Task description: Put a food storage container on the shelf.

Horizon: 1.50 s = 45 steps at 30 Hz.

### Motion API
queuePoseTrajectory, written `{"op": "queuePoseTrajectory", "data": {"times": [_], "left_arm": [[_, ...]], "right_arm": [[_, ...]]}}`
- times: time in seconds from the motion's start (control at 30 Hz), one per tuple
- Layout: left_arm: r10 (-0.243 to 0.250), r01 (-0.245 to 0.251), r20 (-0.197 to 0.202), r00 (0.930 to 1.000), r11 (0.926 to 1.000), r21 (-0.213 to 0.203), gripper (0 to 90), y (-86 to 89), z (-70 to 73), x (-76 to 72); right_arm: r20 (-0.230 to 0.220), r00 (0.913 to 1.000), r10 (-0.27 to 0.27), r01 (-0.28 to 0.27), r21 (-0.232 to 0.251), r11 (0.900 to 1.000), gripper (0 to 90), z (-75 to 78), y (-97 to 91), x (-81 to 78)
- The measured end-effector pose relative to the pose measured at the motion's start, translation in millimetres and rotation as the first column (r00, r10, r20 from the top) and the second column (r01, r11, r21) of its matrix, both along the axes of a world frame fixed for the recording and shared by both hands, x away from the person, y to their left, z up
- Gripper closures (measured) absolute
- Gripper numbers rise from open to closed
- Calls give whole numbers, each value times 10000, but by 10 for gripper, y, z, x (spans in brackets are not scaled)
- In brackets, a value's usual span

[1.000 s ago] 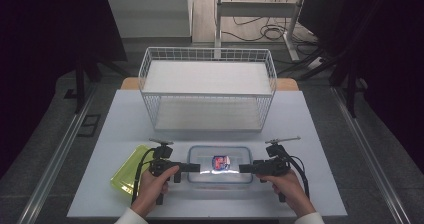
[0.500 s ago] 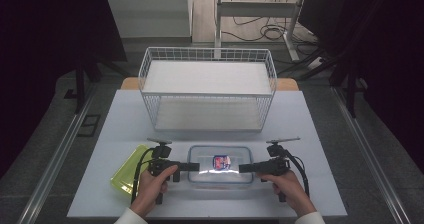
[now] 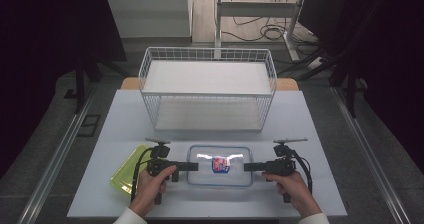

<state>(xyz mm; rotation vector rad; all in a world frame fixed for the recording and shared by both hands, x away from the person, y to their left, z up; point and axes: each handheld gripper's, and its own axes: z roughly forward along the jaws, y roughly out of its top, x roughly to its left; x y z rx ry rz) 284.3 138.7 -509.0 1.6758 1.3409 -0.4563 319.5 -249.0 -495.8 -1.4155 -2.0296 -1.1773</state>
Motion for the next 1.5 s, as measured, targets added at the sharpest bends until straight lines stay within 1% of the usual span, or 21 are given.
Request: {"op": "queuePoseTrajectory", "data": {"times": [0.07,0.1,0.17,0.23,0.43,0.57,0.63,0.73,0.77,0.93,0.97,1.07,1.13,1.17,1.27,1.3,1.33,1.4,1.43,1.47,1.5], "left_arm": [[-30,29,37,10000,10000,25,438,2,8,-11],[-36,36,58,10000,10000,57,438,2,12,-17],[-6,6,84,10000,10000,25,455,7,26,-34],[27,-24,233,9997,9999,-111,472,21,62,-60],[-42,45,426,9991,10000,-64,486,24,83,-85],[-15,25,490,9988,9998,-217,510,36,103,-106],[13,-2,569,9984,9998,-185,515,30,111,-117],[50,-44,569,9984,9999,-98,512,22,115,-122],[83,-79,578,9983,9999,-84,511,12,119,-128],[177,-171,604,9980,9998,-105,514,-7,119,-133],[167,-161,585,9981,9998,-113,515,-17,116,-134],[118,-112,594,9982,9999,-106,515,-26,120,-139],[109,-100,671,9977,9999,-140,516,-38,151,-152],[109,-100,671,9977,9999,-140,516,-38,151,-152],[135,-125,884,9960,9998,-124,516,-53,226,-175],[105,-96,1000,9949,9999,-100,516,-60,288,-193],[105,-96,1000,9949,9999,-100,516,-60,288,-193],[135,-120,1137,9934,9998,-137,516,-66,341,-212],[98,-86,1188,9929,9999,-112,516,-64,369,-220],[43,-35,1267,9919,10000,-72,516,-58,396,-229],[109,-96,1376,9904,9999,-104,516,-51,449,-251]], "right_arm": [[144,9999,7,-7,-36,10000,457,14,2,-24],[144,9999,7,-7,-36,10000,457,14,2,-24],[160,9999,-44,44,-17,10000,466,24,1,-43],[225,9997,-41,41,-8,10000,473,42,-13,-72],[274,9996,-75,74,48,10000,481,52,-30,-106],[255,9996,-76,73,107,9999,482,55,-40,-116],[228,9997,-76,72,189,9998,482,52,-52,-120],[251,9996,-87,83,133,9999,483,58,-46,-126],[325,9994,-120,116,112,9999,484,63,-45,-130],[387,9990,-244,238,153,9996,488,74,-59,-133],[477,9985,-279,273,142,9995,490,78,-66,-136],[512,9982,-299,291,158,9995,492,90,-77,-141],[667,9972,-332,324,137,9994,492,135,-88,-159],[667,9972,-332,324,137,9994,492,135,-88,-159],[883,9956,-314,303,140,9994,493,194,-100,-180],[1058,9939,-299,285,152,9995,493,247,-109,-197],[1058,9939,-299,285,152,9995,493,247,-109,-197],[1272,9915,-275,257,159,9995,492,312,-112,-215],[1485,9886,-231,217,113,9997,493,379,-111,-234],[1485,9886,-231,217,113,9997,493,379,-111,-234],[1649,9861,-212,197,102,9998,492,439,-101,-250]]}}
